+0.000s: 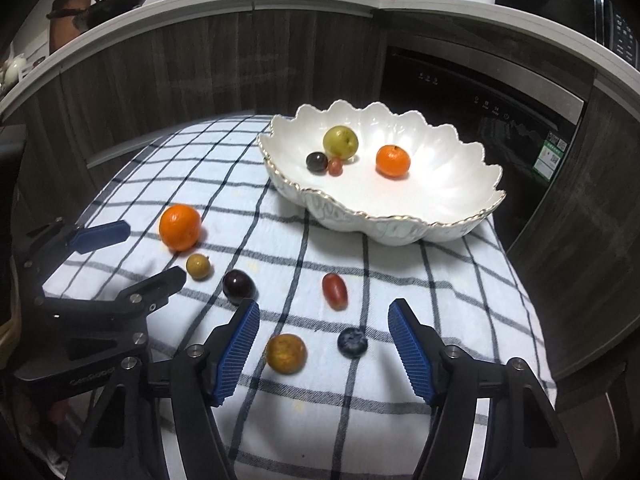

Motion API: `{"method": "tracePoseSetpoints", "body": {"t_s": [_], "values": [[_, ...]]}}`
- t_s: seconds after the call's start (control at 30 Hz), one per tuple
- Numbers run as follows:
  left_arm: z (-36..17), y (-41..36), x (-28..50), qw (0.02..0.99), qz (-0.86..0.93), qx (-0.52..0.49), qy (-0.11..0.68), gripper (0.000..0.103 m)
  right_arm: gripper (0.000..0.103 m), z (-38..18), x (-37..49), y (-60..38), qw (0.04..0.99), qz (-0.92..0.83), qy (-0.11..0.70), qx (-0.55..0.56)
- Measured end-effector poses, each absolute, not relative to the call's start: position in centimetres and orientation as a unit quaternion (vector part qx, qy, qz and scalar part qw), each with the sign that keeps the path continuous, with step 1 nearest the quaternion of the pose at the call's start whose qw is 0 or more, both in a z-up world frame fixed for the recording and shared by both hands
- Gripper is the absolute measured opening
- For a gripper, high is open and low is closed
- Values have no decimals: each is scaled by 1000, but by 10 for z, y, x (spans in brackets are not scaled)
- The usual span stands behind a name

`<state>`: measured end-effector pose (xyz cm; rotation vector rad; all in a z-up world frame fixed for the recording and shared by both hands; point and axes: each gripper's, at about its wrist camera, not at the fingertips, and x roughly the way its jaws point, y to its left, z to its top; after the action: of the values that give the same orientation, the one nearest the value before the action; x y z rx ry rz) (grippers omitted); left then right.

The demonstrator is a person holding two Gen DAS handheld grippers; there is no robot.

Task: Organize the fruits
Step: 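Withdraw both open tools from the bowl back over the cloth, then grasp the brown round fruit with the right tool while the left grasps a small tan fruit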

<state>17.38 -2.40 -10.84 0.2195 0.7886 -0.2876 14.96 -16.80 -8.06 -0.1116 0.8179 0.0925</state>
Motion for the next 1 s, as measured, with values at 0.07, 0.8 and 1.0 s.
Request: {"method": "tracePoseSetpoints", "body": {"t_s": [0.07,0.8,1.0], "values": [[-112,-26,176,904,-148,111,384,68,65,-84,150,-167,913,47,402,-53],[-135,-36,195,887,-175,121,410,44,50,-112,153,-161,891,76,447,-36],[-139,-36,201,883,-176,115,420,34,46,-117,155,-158,886,84,455,-34]]}}
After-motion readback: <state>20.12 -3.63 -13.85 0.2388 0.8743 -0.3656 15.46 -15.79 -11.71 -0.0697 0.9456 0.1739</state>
